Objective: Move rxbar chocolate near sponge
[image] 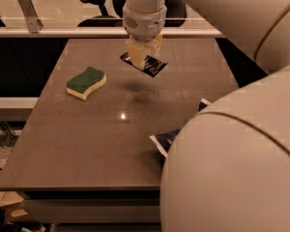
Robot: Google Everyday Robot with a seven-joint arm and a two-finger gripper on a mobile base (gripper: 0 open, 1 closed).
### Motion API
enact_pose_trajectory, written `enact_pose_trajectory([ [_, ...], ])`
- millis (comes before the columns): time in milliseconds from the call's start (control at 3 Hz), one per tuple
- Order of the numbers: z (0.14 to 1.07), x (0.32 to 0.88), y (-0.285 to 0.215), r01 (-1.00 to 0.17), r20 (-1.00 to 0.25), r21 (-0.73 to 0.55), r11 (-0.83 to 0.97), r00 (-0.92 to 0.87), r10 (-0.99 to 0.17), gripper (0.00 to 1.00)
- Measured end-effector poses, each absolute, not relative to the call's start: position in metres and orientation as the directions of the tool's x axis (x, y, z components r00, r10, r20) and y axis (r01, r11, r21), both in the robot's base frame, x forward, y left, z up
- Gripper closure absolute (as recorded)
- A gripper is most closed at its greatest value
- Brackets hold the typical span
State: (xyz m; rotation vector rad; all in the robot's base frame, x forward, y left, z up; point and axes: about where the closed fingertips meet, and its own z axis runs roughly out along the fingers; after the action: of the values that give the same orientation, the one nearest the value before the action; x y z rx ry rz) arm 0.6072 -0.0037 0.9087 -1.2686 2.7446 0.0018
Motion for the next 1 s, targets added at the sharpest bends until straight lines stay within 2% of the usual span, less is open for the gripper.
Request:
enact_pose_trajectory([
  [1000,0.875,0.621,0.034,-0.852,-0.115,0.048,0.521,-0.523,-0.845,1.0],
])
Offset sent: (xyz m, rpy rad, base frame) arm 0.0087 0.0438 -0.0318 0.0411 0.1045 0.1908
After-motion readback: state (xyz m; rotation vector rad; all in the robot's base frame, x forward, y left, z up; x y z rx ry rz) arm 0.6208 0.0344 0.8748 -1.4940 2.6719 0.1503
